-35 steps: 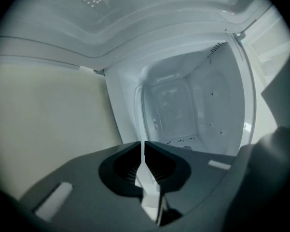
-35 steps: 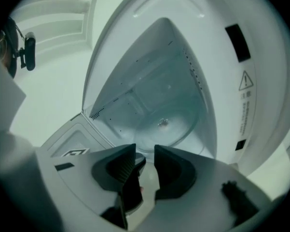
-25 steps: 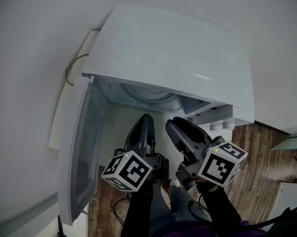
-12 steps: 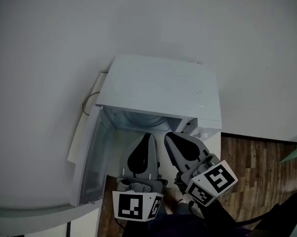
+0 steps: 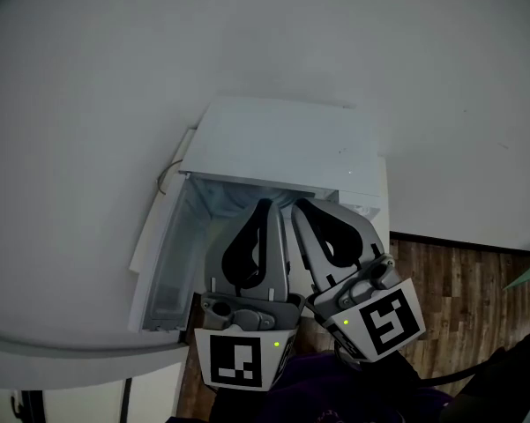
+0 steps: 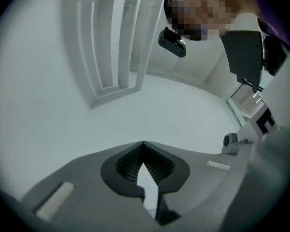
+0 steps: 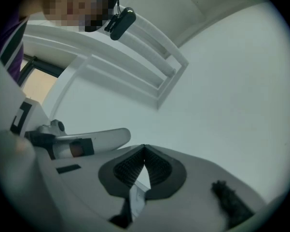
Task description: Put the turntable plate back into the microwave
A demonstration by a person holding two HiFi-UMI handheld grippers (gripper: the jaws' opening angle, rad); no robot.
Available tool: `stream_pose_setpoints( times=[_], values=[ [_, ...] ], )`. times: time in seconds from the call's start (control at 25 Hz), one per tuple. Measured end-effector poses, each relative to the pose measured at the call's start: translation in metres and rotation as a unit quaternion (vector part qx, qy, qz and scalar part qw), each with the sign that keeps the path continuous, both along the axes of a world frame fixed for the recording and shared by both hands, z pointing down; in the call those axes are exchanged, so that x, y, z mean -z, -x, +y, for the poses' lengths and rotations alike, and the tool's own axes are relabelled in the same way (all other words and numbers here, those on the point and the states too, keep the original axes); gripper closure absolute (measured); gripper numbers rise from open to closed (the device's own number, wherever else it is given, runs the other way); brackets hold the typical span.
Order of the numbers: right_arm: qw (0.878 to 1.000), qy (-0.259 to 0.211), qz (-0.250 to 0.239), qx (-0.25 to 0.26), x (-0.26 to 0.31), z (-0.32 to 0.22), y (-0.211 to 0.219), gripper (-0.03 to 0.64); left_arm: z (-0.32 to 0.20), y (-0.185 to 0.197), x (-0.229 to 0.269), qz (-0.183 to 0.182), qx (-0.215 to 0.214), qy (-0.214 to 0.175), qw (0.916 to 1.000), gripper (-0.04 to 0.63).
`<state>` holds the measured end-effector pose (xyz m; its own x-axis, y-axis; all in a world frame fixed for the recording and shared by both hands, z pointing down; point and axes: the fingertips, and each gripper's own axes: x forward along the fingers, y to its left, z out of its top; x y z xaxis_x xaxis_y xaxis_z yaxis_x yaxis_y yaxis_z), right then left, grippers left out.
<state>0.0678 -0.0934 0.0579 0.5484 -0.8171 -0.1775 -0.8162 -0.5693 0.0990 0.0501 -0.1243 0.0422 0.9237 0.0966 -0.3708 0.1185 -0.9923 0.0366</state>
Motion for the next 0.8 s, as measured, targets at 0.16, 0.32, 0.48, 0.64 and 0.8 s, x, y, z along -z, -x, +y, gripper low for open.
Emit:
stream_pose_setpoints(
  times=[0.16,0.32,0.48,0.64,0.8],
  values=[
    [1.000,0.007,0.010,0.003,0.005,0.002,0.002,0.607,0.007,0.004,0.006,0.007,0.002,-0.012,0.9999,0.589],
    [1.000,0.008,0.014,0.002,0.008,0.003,0.003,0.607,0.011,0.004,0.009,0.012,0.008,-0.030,0.9994,0.589],
    [1.000,0.006,0.020,0.003,0.011,0.002,0.004,0.607,0.009,0.005,0.009,0.011,0.009,-0.030,0.9995,0.589],
    [1.000,0.002,0.027,0.002,0.013,0.000,0.006,0.607,0.004,0.006,0.009,0.014,0.016,-0.022,0.9995,0.589],
    [1.000,0.001,0.030,0.005,0.012,-0.003,0.008,0.607,-0.001,0.006,0.007,0.014,0.016,-0.019,0.9996,0.589]
  ],
)
